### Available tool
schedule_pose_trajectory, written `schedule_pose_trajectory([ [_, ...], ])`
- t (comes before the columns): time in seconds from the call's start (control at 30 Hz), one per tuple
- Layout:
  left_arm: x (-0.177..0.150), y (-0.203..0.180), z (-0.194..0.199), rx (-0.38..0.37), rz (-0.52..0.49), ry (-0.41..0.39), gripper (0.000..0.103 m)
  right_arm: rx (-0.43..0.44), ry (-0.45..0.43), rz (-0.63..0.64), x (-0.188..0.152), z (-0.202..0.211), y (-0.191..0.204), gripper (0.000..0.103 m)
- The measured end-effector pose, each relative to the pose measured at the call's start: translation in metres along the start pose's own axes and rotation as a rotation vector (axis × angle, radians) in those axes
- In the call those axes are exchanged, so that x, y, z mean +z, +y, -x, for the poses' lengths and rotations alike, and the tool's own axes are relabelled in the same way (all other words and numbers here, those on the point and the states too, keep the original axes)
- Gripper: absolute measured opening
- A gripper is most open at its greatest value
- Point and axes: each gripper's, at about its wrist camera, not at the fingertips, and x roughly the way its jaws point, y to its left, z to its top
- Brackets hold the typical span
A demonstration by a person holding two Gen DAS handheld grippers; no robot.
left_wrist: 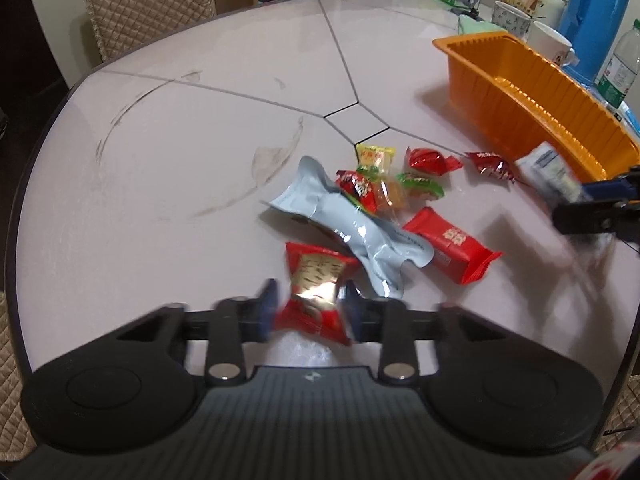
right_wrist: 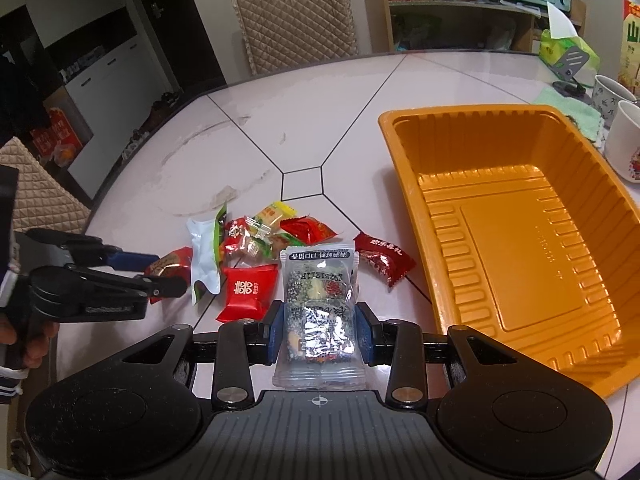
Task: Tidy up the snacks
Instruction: 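Grasp the clear snack packet with the right tool while the left tool grasps the red gold-print candy, then carry the clear packet with the right tool while the left tool carries the red candy to the orange tray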
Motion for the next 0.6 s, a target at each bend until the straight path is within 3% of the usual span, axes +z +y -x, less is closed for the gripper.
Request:
schedule_pose_trajectory([
  [0.33,-0.009,0.007,0.03,0.033,0.11,-0.047,0.021,0.02,-0.052,-0.03,-0.001,0.027,-0.007,0.037],
  [0.6,0.012,-0.015,0.062,0.002,0.098,-0.124,0.021,-0.001,-0.11,-0.073,0.0,0.054,-0.023,0.038],
])
